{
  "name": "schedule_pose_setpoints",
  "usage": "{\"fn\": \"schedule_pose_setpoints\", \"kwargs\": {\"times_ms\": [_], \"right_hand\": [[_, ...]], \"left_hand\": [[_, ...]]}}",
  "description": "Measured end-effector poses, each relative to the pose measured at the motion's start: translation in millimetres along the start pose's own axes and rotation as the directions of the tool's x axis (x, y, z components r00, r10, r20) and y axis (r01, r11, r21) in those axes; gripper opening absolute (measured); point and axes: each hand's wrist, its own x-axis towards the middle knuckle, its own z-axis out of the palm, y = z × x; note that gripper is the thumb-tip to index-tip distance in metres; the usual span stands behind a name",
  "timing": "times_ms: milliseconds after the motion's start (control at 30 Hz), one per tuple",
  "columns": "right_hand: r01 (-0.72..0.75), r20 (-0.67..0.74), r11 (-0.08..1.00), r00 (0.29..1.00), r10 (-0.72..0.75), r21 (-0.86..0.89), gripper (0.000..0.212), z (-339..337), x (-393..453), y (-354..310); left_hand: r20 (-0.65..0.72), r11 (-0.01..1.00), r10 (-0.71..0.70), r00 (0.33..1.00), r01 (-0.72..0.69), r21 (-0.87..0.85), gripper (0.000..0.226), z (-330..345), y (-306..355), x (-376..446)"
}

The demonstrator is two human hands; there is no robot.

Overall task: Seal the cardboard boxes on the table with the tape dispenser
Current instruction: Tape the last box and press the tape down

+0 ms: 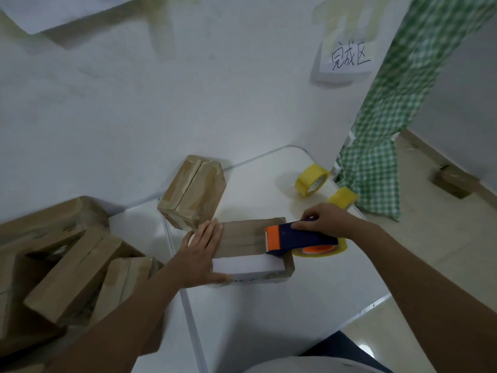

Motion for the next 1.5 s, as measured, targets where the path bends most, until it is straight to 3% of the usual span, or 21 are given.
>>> {"fn": "schedule_pose_setpoints", "kwargs": {"times_ms": [167,367,567,800,1000,1133,1233,1500], "right_hand": [[0.015,0.005,1.0,1.0,-0.015,0.002,0.036,1,4,5],[0.001,0.016,0.999,1.0,-0.002,0.032,0.034,3,6,11],[0.02,0.037,0.997,0.999,-0.023,0.07,0.03,26,7,-6],[0.093,0.049,0.994,0.994,-0.096,0.055,0.033,56,13,-39],[0.079,0.104,0.997,0.991,-0.08,0.014,0.031,50,9,-43],[0.082,0.064,0.997,0.995,-0.081,-0.004,0.044,59,10,-46],[0.089,0.002,0.996,0.996,-0.089,0.028,0.047,63,9,-44],[0.111,0.029,0.988,0.993,-0.115,0.106,0.045,63,6,-35]], "left_hand": [[0.002,0.993,0.028,1.0,-0.028,0.116,0.128,-9,13,7],[0.014,0.996,0.08,0.997,-0.079,-0.046,0.129,-13,54,37],[-0.01,0.997,0.069,0.998,-0.069,-0.022,0.123,4,27,9],[0.09,0.998,0.064,0.994,-0.063,-0.004,0.132,-5,-2,-15],[0.017,0.995,0.1,0.995,-0.101,0.023,0.128,-4,34,5],[0.0,0.994,0.105,0.994,-0.105,0.035,0.127,2,30,4],[-0.003,0.993,0.108,0.994,-0.107,0.041,0.127,2,31,6],[-0.014,0.994,0.111,0.994,-0.111,0.014,0.125,-1,33,3]]}}
